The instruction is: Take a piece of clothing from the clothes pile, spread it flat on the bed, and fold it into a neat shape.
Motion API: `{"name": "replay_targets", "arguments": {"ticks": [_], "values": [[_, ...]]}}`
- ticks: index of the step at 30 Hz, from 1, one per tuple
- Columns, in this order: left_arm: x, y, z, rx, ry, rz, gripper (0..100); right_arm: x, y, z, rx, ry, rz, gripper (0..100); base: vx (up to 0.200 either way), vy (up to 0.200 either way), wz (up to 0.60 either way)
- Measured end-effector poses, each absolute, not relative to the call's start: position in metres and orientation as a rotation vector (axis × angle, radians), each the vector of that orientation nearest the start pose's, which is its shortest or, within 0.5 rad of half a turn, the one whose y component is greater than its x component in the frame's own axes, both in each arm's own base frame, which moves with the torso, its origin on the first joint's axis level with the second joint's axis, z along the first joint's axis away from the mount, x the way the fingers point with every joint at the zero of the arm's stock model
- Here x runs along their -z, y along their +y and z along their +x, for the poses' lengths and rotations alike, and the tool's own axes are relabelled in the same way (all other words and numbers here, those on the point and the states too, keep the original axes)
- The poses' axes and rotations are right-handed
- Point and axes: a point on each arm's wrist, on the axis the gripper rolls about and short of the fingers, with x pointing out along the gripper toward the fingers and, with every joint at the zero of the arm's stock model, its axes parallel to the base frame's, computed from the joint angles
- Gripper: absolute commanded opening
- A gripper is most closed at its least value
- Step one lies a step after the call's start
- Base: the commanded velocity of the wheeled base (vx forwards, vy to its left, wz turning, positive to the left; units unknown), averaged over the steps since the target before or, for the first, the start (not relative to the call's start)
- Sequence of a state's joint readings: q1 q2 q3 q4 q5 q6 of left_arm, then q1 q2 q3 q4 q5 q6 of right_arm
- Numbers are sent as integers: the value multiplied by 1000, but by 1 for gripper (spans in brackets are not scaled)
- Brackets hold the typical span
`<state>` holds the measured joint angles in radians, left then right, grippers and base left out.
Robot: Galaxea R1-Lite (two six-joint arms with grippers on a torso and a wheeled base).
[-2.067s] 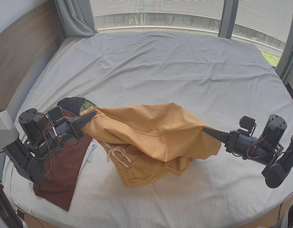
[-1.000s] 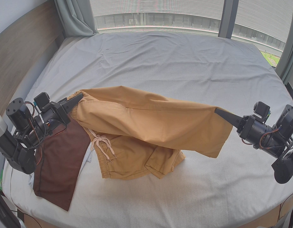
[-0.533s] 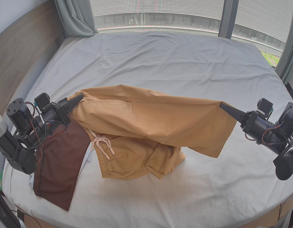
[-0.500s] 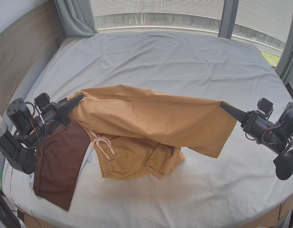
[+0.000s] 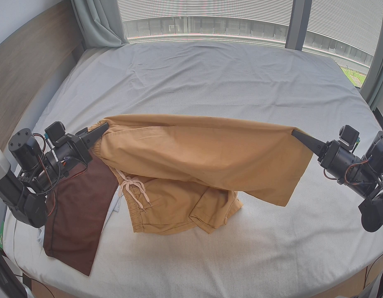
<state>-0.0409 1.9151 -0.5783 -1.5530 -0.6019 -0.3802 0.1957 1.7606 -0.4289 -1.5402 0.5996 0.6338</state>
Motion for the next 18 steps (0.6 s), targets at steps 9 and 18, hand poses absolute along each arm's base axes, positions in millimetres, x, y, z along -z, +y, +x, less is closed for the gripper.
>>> {"name": "replay_targets", "arguments": {"ticks": [9,18], "values": [[-151,-22,312,660,-87,-306,0,-165,57,264,-803,29,548,0,0,0,0],[-150,-17,313,646,-88,-307,0,-165,48,268,-773,16,544,0,0,0,0]]}}
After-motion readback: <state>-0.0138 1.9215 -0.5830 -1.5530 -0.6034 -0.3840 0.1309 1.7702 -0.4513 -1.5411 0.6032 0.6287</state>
